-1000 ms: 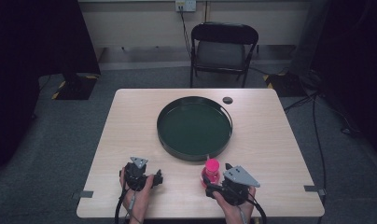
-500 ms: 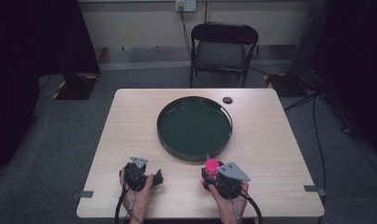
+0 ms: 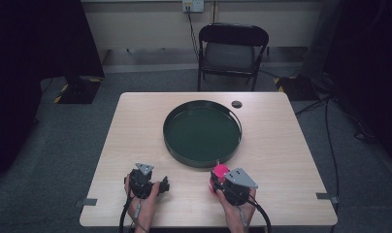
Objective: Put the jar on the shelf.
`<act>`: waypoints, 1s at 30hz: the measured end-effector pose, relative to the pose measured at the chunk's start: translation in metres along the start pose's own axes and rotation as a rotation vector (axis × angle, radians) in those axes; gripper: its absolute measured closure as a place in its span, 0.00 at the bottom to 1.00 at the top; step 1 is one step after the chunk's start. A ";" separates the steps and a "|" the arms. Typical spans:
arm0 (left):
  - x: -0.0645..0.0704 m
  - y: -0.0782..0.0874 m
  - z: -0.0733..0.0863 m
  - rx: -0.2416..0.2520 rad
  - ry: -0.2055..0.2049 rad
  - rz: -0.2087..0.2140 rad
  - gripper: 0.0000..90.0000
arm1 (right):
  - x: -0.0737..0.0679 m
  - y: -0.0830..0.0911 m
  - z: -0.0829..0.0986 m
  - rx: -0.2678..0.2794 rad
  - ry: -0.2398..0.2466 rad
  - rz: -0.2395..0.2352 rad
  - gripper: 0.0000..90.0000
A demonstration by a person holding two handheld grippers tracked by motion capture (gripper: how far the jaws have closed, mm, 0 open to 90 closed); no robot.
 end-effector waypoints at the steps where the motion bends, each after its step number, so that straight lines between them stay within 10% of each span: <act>1: 0.000 0.000 0.000 0.000 0.000 0.000 0.00 | 0.000 0.000 0.000 0.000 0.003 0.006 0.60; 30: 0.000 0.000 0.000 0.000 0.000 0.000 0.00 | 0.006 0.011 -0.025 0.017 0.057 0.013 0.61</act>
Point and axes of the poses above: each handheld gripper's, and its own axes: y roughly backward along the jaws, z roughly out of its underside, x roughly to its right, the point moved 3 cm from there along -y, roughly forward along the jaws, and after that the axes turned 15 degrees about -x, right-handed, at the moved point
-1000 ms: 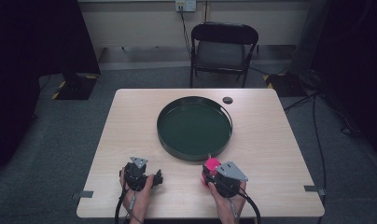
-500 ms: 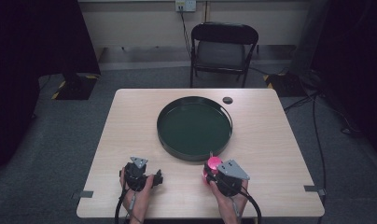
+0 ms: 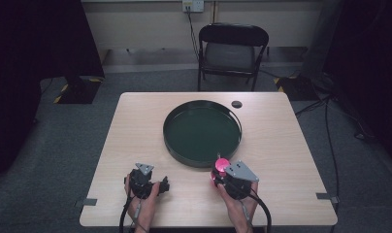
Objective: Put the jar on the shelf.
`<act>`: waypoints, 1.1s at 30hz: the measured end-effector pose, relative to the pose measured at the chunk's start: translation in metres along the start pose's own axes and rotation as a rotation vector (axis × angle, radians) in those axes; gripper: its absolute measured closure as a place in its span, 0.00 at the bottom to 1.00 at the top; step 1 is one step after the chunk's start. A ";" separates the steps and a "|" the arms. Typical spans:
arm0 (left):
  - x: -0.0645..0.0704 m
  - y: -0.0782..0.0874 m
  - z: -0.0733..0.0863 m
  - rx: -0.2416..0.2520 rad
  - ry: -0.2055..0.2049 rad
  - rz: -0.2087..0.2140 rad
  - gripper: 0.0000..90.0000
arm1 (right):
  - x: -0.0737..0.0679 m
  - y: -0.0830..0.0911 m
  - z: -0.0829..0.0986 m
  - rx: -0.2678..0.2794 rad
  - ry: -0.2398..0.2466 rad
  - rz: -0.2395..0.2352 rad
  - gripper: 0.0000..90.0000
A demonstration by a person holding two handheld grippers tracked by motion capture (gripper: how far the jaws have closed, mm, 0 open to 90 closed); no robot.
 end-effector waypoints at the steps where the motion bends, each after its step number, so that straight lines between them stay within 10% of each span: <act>1: 0.000 0.000 0.000 0.000 0.000 0.000 0.00 | 0.001 0.001 -0.004 0.006 0.005 -0.010 0.61; 33: 0.000 0.000 0.000 0.000 0.000 0.000 0.00 | 0.024 -0.017 -0.074 0.018 0.055 0.011 0.61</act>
Point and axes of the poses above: each handheld gripper's, and its own axes: y roughly backward along the jaws, z roughly out of its underside, x roughly to its right, the point moved 3 cm from there along -y, roughly forward along the jaws, and after that the axes turned 15 degrees about -x, right-handed, at the moved point
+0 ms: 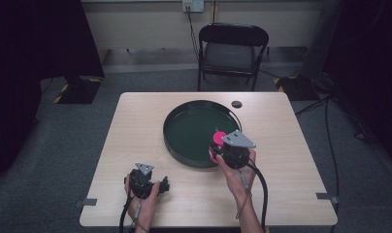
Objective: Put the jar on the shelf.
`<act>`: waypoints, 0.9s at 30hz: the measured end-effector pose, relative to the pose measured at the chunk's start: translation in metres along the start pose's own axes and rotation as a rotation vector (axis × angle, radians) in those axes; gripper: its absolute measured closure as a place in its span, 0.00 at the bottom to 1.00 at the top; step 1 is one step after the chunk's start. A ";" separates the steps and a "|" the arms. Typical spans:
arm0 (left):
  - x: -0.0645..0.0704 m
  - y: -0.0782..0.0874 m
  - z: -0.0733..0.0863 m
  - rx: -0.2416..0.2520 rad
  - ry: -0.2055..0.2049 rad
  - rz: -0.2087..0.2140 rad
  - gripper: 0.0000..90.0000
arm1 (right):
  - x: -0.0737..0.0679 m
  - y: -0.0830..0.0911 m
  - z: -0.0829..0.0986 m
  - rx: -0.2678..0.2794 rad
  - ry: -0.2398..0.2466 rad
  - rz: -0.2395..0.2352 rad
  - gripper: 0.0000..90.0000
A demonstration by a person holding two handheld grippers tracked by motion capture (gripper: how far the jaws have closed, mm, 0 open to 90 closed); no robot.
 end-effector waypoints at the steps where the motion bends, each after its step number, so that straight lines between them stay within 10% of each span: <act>1: 0.000 0.000 0.000 0.000 0.000 0.000 0.00 | 0.000 -0.001 -0.003 0.003 0.003 0.000 0.61; 27: 0.000 0.000 0.000 0.000 0.000 0.000 0.00 | 0.010 -0.081 -0.026 -0.088 0.004 -0.042 0.61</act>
Point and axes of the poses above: each handheld gripper's, and its own axes: y roughly backward along the jaws, z roughly out of its underside, x roughly to its right, the point moved 3 cm from there along -y, roughly forward along the jaws, and after that the axes turned 15 degrees about -x, right-handed, at the moved point
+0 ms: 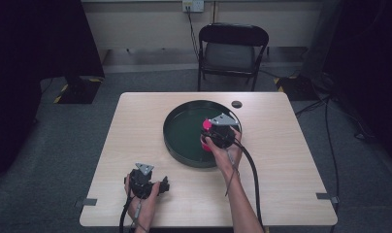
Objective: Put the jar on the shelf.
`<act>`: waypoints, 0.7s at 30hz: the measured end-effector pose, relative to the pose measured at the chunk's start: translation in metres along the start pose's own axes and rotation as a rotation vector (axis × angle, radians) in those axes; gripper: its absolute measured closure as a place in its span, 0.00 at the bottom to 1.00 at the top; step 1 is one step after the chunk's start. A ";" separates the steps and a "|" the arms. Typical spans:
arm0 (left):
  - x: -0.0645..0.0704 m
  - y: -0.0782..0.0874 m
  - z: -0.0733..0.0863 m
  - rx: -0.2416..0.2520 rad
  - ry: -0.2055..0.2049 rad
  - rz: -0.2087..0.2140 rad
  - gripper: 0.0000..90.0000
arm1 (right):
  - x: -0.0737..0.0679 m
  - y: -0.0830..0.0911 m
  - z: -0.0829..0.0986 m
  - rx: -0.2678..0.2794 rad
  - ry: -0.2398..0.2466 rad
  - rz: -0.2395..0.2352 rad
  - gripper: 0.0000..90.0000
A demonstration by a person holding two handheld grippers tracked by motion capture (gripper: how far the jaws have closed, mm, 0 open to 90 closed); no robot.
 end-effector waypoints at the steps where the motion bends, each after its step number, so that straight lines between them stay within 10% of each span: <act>1: 0.000 0.000 0.000 0.000 0.000 0.000 0.00 | 0.000 -0.003 0.001 -0.004 0.001 0.003 0.61; 21: 0.000 0.000 0.000 0.000 0.000 0.000 0.00 | 0.006 -0.029 0.017 -0.014 -0.039 -0.050 0.61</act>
Point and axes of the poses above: each handheld gripper's, and its own axes: y roughly backward along the jaws, z roughly out of its underside, x roughly to its right, the point moved 3 cm from there along -y, roughly forward along the jaws, and after that the axes turned 15 degrees about -x, right-handed, at the moved point
